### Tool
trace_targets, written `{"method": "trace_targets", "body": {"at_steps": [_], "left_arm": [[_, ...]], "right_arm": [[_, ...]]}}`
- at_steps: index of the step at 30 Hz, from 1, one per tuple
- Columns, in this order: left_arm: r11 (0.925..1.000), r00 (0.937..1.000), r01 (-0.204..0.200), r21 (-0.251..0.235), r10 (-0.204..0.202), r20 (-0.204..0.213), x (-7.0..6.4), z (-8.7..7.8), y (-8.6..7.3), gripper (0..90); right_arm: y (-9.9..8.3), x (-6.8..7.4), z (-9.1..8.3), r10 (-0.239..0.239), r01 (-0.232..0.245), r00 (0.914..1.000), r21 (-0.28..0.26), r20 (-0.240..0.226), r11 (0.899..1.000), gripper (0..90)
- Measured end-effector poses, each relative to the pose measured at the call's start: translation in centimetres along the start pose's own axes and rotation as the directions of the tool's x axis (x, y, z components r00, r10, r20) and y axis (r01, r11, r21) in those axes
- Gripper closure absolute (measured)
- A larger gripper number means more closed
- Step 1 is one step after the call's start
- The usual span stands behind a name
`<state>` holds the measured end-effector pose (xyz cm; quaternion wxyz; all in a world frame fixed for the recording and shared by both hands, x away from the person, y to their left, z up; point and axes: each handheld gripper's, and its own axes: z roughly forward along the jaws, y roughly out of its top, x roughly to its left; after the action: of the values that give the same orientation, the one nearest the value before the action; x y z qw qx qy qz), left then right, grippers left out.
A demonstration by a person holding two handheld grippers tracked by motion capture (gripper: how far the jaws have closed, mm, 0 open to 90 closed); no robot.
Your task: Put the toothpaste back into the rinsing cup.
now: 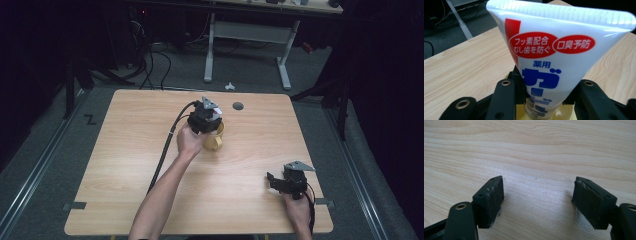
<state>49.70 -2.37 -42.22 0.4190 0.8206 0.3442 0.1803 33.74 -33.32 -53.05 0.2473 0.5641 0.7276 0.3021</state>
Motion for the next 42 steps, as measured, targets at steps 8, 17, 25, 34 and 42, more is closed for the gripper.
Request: {"method": "trace_targets", "body": {"at_steps": [8, 17, 25, 34, 42], "left_arm": [[0.9996, 0.9999, 0.013, 0.024, -0.013, -0.004, 0.1, 0.5, -0.9, 64.2], [0.9986, 0.9996, 0.027, 0.045, -0.027, -0.001, 0.3, 1.0, -1.4, 63.7], [0.9979, 0.9994, 0.033, 0.055, -0.033, -0.006, 0.4, 1.3, -1.8, 63.1], [0.9973, 0.9998, 0.020, 0.070, -0.020, -0.005, 0.2, 1.5, -2.0, 62.4], [0.9967, 0.9997, 0.024, 0.078, -0.024, -0.002, 0.3, 1.5, -2.2, 60.9]], "right_arm": [[0.0, 0.0, 0.0, 0.000, 0.000, 1.0000, 0.000, 0.000, 1.000, 25.2], [0.0, 0.0, 0.0, 0.001, -0.001, 1.0000, 0.000, 0.000, 1.000, 25.2], [0.0, 0.0, 0.0, 0.000, 0.000, 1.0000, 0.000, -0.001, 1.000, 25.2], [0.0, 0.0, 0.0, 0.000, 0.000, 1.0000, 0.000, -0.001, 1.000, 25.2], [0.0, 0.0, 0.0, 0.000, 0.000, 1.0000, 0.000, 0.000, 1.000, 25.2]]}}
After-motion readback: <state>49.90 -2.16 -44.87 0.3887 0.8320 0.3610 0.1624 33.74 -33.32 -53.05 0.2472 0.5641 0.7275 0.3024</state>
